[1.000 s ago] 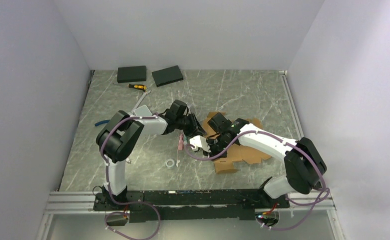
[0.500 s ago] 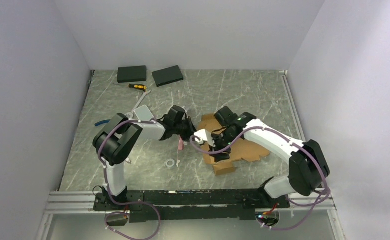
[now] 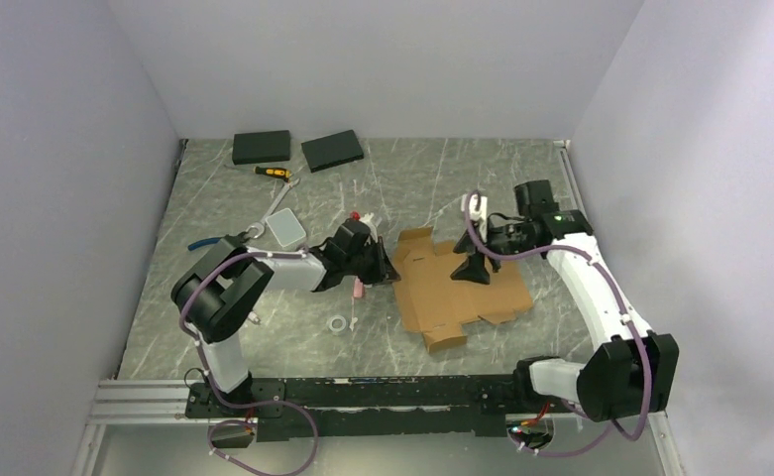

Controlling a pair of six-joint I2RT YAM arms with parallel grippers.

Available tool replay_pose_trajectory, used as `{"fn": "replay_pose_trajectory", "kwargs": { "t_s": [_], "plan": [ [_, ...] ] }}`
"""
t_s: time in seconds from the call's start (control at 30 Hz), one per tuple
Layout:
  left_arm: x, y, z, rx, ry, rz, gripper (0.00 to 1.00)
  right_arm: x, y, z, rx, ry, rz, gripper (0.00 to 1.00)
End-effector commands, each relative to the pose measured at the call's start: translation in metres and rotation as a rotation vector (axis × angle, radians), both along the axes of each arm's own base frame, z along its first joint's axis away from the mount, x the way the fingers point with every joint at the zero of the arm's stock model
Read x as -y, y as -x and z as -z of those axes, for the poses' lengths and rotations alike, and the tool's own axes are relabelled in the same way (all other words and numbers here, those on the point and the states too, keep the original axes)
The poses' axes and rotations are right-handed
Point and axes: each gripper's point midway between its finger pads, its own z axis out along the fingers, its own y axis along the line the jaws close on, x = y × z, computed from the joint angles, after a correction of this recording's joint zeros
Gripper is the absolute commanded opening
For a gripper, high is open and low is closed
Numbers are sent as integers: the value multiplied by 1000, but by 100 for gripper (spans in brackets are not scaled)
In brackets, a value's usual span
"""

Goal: Fold the paper box

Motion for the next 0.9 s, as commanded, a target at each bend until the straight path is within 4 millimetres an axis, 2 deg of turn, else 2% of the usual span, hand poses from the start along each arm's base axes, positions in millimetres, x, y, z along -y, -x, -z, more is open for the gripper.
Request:
{"fn": "replay_pose_trajectory", "kwargs": {
  "t_s": [0.0,0.3,0.47,0.53,0.67,0.77,0.87],
  "plan": [
    [-2,-3,-17,191,-35,43,0,4,-14,-39,3,-190,79,67],
    [-4,6,-23,332,-80,80,0,50,-60,-39,-49,-253,383,68],
    [-3,10,-34,433,-112,85,0,80,-85,-24,-121,-250,578,71],
    [-2,12,-37,464,-113,90,0,90,-94,-15,-148,-239,639,76],
    [-3,13,-46,533,-107,74,0,102,-102,-1,-206,-242,706,83],
    [-6,14,-56,580,-93,60,0,110,-106,9,-222,-218,738,85],
    [-9,15,-64,614,-86,49,0,117,-108,11,-222,-208,755,86]
  ]
}}
